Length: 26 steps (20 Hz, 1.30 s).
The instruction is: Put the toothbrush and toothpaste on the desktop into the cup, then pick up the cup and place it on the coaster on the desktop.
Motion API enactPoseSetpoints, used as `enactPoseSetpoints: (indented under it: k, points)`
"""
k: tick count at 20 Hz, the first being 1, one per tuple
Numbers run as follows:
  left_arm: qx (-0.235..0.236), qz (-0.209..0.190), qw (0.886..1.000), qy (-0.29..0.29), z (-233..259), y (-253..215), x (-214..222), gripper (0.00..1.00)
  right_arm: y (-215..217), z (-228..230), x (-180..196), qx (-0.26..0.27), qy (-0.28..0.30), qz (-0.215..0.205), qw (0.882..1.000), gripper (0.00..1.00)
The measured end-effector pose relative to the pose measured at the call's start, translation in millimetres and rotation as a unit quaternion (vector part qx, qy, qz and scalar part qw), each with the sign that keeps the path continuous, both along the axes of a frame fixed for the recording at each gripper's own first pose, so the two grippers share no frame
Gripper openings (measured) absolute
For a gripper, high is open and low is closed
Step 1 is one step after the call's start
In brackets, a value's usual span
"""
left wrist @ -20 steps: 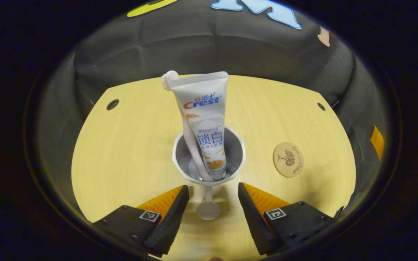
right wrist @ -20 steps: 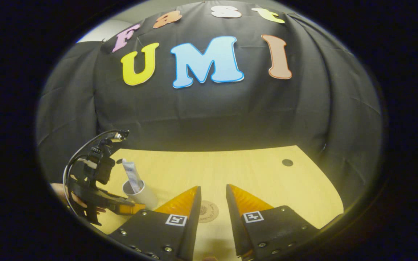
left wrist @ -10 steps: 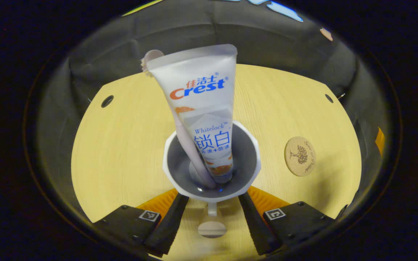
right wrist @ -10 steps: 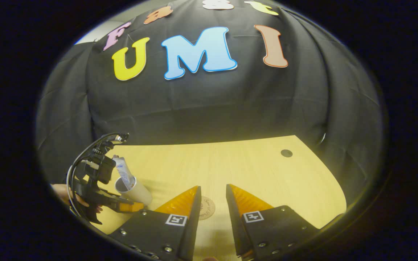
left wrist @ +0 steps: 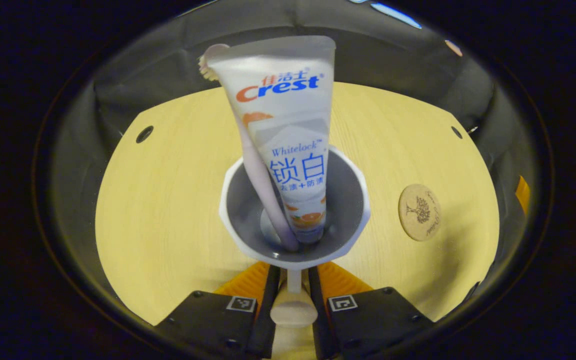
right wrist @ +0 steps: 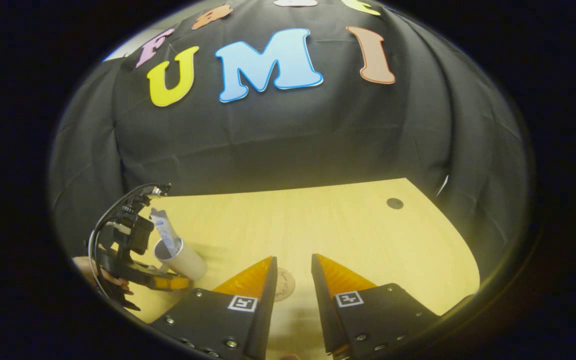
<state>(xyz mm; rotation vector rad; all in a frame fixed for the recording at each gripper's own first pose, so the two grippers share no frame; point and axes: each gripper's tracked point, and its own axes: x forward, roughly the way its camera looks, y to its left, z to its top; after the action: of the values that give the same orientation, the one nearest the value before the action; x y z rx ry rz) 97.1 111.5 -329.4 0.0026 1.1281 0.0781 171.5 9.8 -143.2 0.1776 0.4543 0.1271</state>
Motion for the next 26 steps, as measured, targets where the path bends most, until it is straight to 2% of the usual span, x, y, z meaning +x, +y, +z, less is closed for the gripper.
enactPoseSetpoints:
  k: [1, 2, 10, 13, 20, 22, 23, 26]
  points:
    - [0.002, -0.002, 1.0, 0.0, 2.3, 0.8, -0.9, 0.43, -0.7, -1.2, 0.8, -0.002, 0.001, 0.0, 1.0, 0.41]
    - [0.001, -0.003, 1.0, -0.001, 1.7, -0.2, -0.5, 0.37, -0.2, -2.0, 1.1, -0.002, 0.002, 0.0, 1.0, 0.41]
    - [-0.002, 0.006, 1.0, -0.013, 7.5, -3.6, 3.7, 0.36, -1.9, 0.5, 0.6, -0.001, 0.002, -0.004, 1.0, 0.41]
    - [-0.003, -0.009, 1.0, -0.022, 16.6, -20.9, 5.6, 0.36, -4.5, 3.1, -1.5, 0.001, -0.001, -0.005, 1.0, 0.41]
    - [-0.014, -0.076, 0.997, -0.03, 23.9, -100.5, 14.9, 0.35, -26.0, 9.7, -13.8, 0.0, -0.01, -0.016, 1.0, 0.41]
    - [-0.02, -0.094, 0.995, -0.026, 20.5, -126.3, 16.6, 0.38, -38.2, 9.0, -18.2, -0.001, -0.01, -0.024, 1.0, 0.41]
    - [-0.024, -0.102, 0.994, -0.024, 17.7, -140.2, 18.5, 0.35, -44.2, 8.1, -20.0, 0.0, -0.009, -0.028, 1.0, 0.41]
    - [-0.03, -0.119, 0.992, -0.014, 3.4, -178.6, 28.9, 0.35, -64.2, 3.7, -29.6, 0.002, -0.001, -0.041, 0.999, 0.41]
